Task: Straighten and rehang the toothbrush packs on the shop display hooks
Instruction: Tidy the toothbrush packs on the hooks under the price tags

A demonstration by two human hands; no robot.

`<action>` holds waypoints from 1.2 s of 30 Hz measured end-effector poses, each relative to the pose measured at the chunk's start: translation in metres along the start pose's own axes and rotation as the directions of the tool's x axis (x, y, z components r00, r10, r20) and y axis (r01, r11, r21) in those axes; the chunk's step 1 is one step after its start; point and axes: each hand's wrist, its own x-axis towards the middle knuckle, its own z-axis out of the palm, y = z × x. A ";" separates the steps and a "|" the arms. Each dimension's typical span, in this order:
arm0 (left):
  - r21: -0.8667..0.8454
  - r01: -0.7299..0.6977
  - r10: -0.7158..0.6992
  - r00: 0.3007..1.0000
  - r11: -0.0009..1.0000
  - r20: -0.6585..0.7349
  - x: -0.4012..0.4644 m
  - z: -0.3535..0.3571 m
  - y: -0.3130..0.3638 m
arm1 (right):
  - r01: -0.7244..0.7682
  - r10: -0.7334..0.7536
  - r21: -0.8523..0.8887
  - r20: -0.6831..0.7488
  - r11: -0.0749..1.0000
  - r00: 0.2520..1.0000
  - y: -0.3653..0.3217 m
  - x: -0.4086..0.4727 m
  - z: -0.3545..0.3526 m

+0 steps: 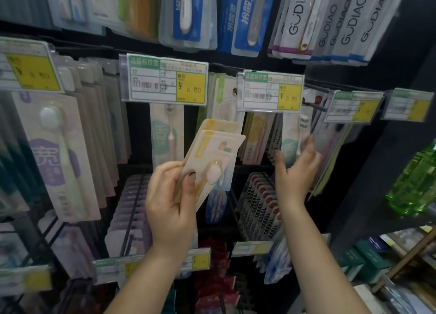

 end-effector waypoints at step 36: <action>0.051 0.025 -0.020 0.996 0.998 -0.089 0.007 -0.025 -0.017 | -0.066 0.060 0.037 0.132 0.997 0.989 -0.017 -0.041 0.008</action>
